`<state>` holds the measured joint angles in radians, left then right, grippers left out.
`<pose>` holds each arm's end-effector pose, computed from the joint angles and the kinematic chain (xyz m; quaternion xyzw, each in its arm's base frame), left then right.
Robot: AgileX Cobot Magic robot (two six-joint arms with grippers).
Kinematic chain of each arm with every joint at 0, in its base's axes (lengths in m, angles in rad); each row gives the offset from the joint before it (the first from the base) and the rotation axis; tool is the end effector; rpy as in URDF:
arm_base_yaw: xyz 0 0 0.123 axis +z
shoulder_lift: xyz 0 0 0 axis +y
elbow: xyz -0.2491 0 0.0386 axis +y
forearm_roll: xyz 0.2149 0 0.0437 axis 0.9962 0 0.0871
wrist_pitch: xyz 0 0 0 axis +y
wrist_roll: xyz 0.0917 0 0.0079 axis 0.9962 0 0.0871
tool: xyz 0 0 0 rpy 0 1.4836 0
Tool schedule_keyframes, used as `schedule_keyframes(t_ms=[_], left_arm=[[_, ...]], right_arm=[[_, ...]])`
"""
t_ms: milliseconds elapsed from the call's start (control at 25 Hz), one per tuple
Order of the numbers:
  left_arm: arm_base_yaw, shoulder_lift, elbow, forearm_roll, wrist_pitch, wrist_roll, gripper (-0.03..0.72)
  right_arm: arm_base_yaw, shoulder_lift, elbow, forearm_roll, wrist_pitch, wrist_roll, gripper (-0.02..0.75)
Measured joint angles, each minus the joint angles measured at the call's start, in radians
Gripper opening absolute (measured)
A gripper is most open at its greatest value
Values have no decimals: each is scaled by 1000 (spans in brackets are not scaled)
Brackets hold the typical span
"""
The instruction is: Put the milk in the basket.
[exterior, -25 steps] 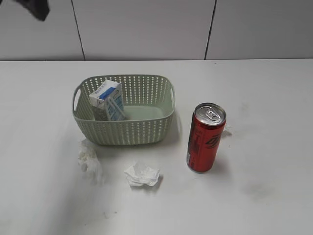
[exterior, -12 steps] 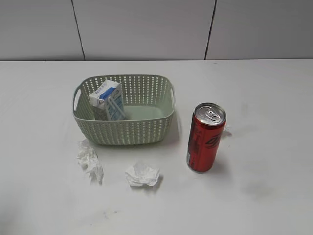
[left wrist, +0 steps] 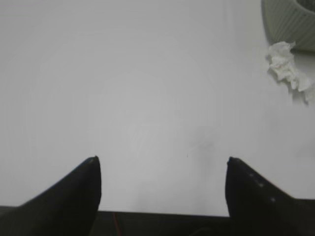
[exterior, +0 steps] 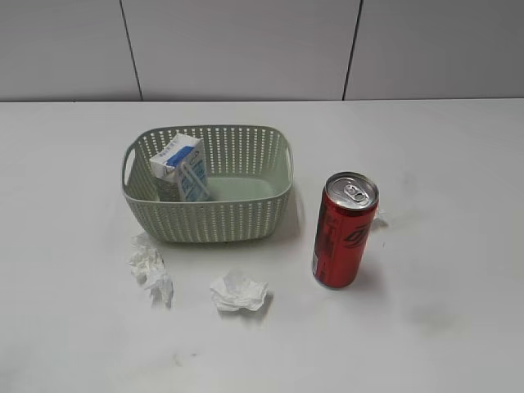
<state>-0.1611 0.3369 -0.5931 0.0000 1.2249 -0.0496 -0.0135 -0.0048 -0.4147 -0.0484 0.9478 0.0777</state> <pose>0.0325 -0.0053 0.2674 0.0524 0.9397 -0.0355 0.3360 0.0123 -0.0038 0.2485 0.0371 0.8436 -0.0070 0.5356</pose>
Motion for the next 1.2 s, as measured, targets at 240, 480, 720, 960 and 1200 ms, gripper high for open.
schedule_keyframes(t_ms=[240, 480, 720, 960, 1200], left_arm=[[0, -175, 61, 0, -99, 12, 594], [0, -180, 112, -37, -135, 77, 594], [0, -180, 112, -42, -140, 88, 583], [0, -181, 112, -45, -140, 88, 552], [56, -231, 112, -46, -142, 89, 507]], right_arm=[[0, 0, 0, 0, 0, 0, 554], [0, 0, 0, 0, 0, 0, 554], [0, 0, 0, 0, 0, 0, 554], [0, 0, 0, 0, 0, 0, 554], [0, 0, 0, 0, 0, 0, 554]])
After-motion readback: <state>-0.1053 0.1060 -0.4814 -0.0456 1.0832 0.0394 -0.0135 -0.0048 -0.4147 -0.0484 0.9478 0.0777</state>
